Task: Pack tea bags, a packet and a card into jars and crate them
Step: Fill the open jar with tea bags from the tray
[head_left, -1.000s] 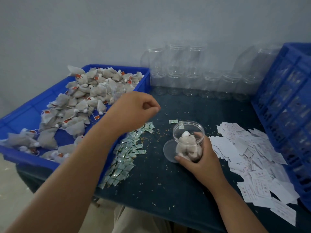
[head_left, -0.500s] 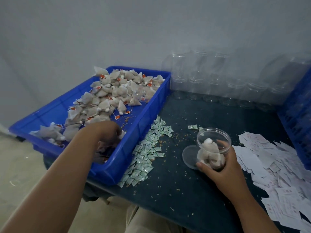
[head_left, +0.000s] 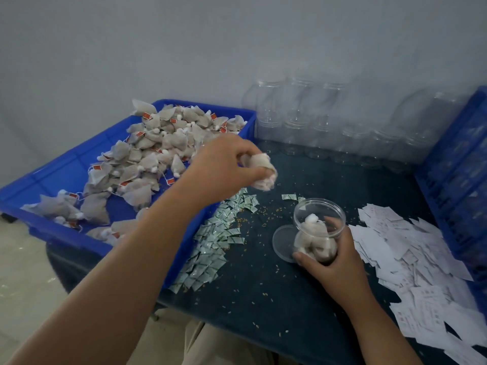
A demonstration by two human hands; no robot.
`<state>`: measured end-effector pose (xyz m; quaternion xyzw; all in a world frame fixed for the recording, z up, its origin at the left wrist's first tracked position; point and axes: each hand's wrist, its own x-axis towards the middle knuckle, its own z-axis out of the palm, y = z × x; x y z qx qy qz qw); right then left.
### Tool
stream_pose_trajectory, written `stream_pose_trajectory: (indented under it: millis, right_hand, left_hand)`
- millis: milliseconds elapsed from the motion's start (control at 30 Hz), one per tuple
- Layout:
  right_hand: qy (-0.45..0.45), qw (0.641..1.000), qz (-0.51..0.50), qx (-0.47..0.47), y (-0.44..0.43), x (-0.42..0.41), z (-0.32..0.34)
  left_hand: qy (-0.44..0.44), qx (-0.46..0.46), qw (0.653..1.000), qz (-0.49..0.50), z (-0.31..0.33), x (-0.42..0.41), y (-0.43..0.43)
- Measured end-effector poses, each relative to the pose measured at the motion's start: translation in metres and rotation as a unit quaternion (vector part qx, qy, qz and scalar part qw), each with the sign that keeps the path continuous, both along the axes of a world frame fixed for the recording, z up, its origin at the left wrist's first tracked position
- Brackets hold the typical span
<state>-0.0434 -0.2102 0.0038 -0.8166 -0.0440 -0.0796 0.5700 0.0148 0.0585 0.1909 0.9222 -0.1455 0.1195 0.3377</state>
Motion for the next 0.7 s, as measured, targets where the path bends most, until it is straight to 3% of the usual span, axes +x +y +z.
stream_pose_trajectory:
  millis: [133,233,367,433,533,600,700]
  right_hand:
    - [-0.01,1.0,-0.003,-0.005,0.002,-0.002,0.003]
    - [-0.014,1.0,-0.007,-0.007,0.003,-0.003,0.005]
    - [-0.021,1.0,-0.017,-0.004,0.003,-0.002,0.006]
    - [-0.026,1.0,-0.015,-0.001,0.002,-0.001,0.005]
    - [-0.03,0.999,-0.012,0.005,0.001,-0.001,0.003]
    - [-0.032,0.999,-0.013,0.004,0.002,0.0,0.003]
    - [-0.028,1.0,-0.01,0.007,0.002,0.001,0.002]
  left_hand:
    - [0.026,0.01,0.998,-0.055,-0.021,-0.008,-0.064]
    - [0.062,0.082,0.993,-0.066,-0.04,-0.01,-0.088]
    - [0.084,0.003,0.996,-0.009,-0.045,-0.004,-0.075]
    - [0.123,0.097,0.987,0.029,-0.051,0.004,-0.053]
    - [0.208,0.352,0.912,0.041,-0.074,0.003,-0.025]
    - [0.233,0.397,0.887,0.034,-0.091,-0.004,-0.015]
    - [0.244,0.378,0.893,0.025,-0.105,-0.008,-0.007]
